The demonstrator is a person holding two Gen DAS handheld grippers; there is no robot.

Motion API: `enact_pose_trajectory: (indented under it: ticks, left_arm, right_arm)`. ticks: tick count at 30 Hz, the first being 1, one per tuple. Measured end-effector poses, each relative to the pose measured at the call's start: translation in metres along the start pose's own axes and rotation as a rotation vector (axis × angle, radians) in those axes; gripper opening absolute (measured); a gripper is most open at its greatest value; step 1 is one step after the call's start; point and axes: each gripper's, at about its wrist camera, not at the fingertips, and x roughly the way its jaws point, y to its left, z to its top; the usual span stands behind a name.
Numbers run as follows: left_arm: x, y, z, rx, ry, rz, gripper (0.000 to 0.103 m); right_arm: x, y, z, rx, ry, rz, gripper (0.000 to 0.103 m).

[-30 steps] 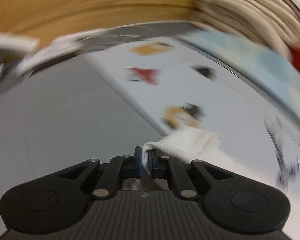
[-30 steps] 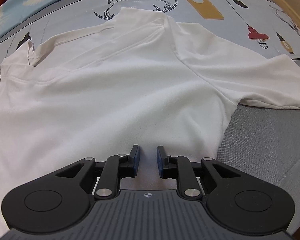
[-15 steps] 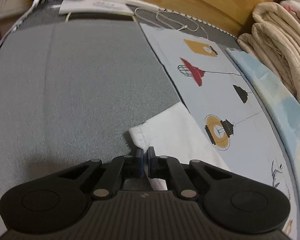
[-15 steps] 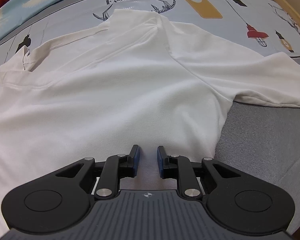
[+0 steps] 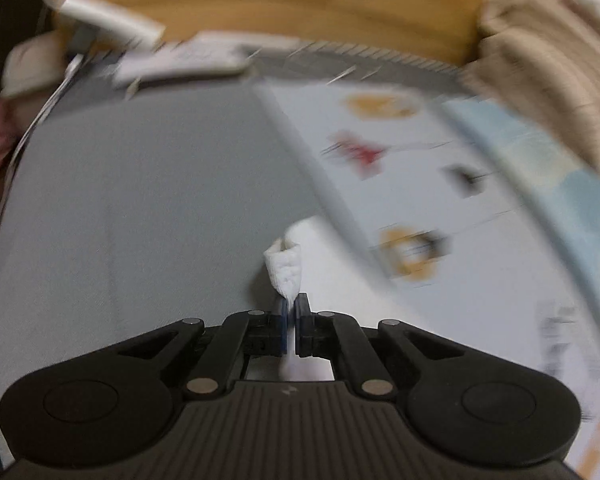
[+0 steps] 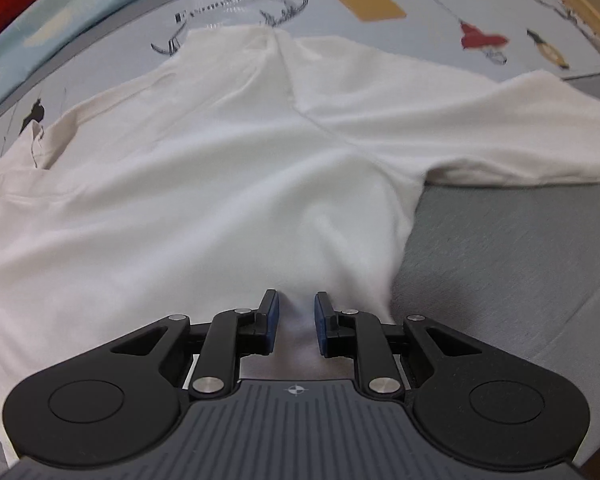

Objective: Fold small clothes

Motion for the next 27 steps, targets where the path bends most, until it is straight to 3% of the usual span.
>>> enact_pose_trajectory:
  ticks: [3,6,11,16,17,20,21,24,27]
  left_arm:
    - [-0.052,-0.038,-0.003,0.081,-0.072,-0.146,0.003]
    - [-0.098,-0.081,-0.019,0.192,-0.066,-0.29,0.003]
    - [-0.17,-0.141,-0.067,0.308,0.067,-0.499,0.003]
    - [-0.217,-0.177,-0.156,0.384,0.216,-0.719,0.003]
    - [-0.22,-0.182,-0.176,0.411,0.237,-0.736,0.003]
    - [-0.21,-0.21,-0.228,0.426,0.44,-0.695,0.003]
    - [-0.209,-0.221,-0.241,0.43,0.471,-0.706,0.003]
    - [-0.219,-0.252,-0.265,0.502,0.437,-0.696,0.003]
    - [-0.228,-0.271,-0.276,0.509,0.428,-0.752,0.003]
  right_arm:
    - [-0.013,-0.002,0.001,-0.022,-0.032,0.02,0.022]
    - [-0.022,-0.004,0.001,-0.023,-0.05,0.039,0.022]
    - [-0.036,-0.006,-0.001,-0.039,-0.071,0.072,0.022]
    - [-0.05,-0.01,-0.004,-0.06,-0.104,0.084,0.022]
    - [-0.052,-0.011,-0.005,-0.06,-0.109,0.087,0.022]
    - [-0.056,-0.016,-0.007,-0.058,-0.12,0.084,0.022]
    - [-0.057,-0.018,-0.008,-0.056,-0.123,0.081,0.022]
    - [-0.058,-0.022,-0.012,-0.059,-0.128,0.08,0.022]
    - [-0.056,-0.025,-0.013,-0.059,-0.118,0.078,0.022]
